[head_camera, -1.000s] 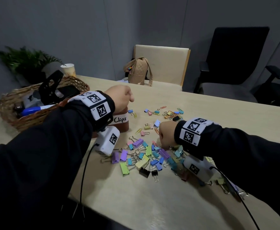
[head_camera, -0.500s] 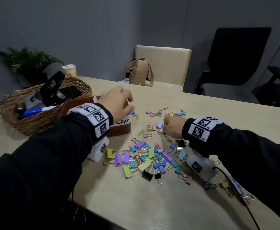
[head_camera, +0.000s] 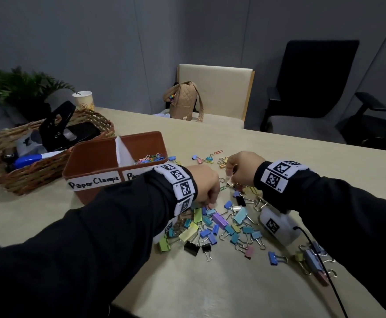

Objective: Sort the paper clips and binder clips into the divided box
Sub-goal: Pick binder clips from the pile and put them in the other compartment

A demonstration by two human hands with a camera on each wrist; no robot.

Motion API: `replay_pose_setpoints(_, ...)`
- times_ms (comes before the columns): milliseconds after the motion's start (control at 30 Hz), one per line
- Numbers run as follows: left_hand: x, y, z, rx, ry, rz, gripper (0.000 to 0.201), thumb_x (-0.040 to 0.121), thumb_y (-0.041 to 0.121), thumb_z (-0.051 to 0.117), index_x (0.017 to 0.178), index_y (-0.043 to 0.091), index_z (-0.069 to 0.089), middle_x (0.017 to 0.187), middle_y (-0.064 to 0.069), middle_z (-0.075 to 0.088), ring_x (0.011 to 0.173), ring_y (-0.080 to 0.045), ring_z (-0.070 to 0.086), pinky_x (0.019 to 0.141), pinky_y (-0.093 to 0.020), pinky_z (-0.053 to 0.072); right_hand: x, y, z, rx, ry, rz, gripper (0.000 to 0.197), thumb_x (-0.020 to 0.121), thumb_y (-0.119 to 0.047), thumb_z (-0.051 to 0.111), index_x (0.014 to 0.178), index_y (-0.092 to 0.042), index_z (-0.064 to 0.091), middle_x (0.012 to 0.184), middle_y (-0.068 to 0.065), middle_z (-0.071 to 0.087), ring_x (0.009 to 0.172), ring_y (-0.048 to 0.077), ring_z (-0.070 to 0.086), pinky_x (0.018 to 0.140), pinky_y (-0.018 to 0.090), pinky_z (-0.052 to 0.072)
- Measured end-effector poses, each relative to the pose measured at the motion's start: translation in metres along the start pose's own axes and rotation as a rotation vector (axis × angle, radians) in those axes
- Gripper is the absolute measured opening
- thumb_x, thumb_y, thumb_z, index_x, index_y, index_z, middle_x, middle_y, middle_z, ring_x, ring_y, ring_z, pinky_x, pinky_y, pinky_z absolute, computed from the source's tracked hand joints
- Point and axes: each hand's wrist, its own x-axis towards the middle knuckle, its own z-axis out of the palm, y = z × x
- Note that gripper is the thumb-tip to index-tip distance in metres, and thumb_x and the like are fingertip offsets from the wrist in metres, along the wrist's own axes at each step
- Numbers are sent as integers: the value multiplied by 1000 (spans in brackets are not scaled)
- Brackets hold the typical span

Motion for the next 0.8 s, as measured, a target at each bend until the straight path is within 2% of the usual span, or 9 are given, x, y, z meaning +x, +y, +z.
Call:
replay_pose_setpoints(67,2,-1,-2,0,-13,10,20,82,12,70,100,18,76,100,4,73,94,-14,66,85,-29,53,1,0,1,-18,-55,-28,16,77,-10,71,78,-24,65,81,-3,67,64,12,64,52,20,44)
replay_pose_setpoints(200,2,-3,1,-46,10,7,22,83,7,66,100,16,76,99,2,73,94,-14,66,84,-28,52,5,-9,5,-148,-94,-101,14,72,-18,77,79,-27,69,73,-10,60,74,16,61,60,23,45)
replay_pose_setpoints(333,2,-4,5,-68,35,2,19,82,12,71,100,16,76,98,1,74,93,-14,66,85,-26,51,7,-16,10,-257,-130,-100,11,77,-14,70,88,-16,73,80,-2,68,71,17,58,52,21,40)
replay_pose_setpoints(433,2,-4,7,-34,18,3,18,81,19,74,98,15,76,97,1,74,91,-15,66,85,-29,52,12,-18,17,-348,-180,-76,11,79,-14,66,86,-10,74,80,2,70,68,18,57,57,22,43)
replay_pose_setpoints(533,5,-1,8,46,21,-6,15,83,22,71,94,14,76,94,0,73,85,-18,65,78,-27,52,13,-17,21,-367,-233,-42,2,73,-14,66,71,-14,67,68,3,60,61,20,52,56,23,43)
replay_pose_setpoints(567,6,0,9,53,20,-12,14,83,21,70,93,13,76,93,0,73,81,-18,64,75,-27,51,13,-17,22,-362,-248,-42,4,73,-17,67,70,-14,65,67,3,59,61,20,52,56,24,43)
replay_pose_setpoints(667,7,2,9,27,-22,-48,17,83,21,70,96,11,74,95,-2,72,77,-15,57,72,-25,46,11,-17,24,-395,-272,-51,10,74,-24,66,72,-14,66,68,2,60,62,20,54,58,25,45)
replay_pose_setpoints(800,8,4,12,-1,-77,-95,21,88,18,64,103,6,71,88,-4,62,80,-19,53,69,-26,41,11,-20,22,-445,-215,-84,4,77,-14,63,75,-13,66,69,2,57,62,20,51,55,24,42)
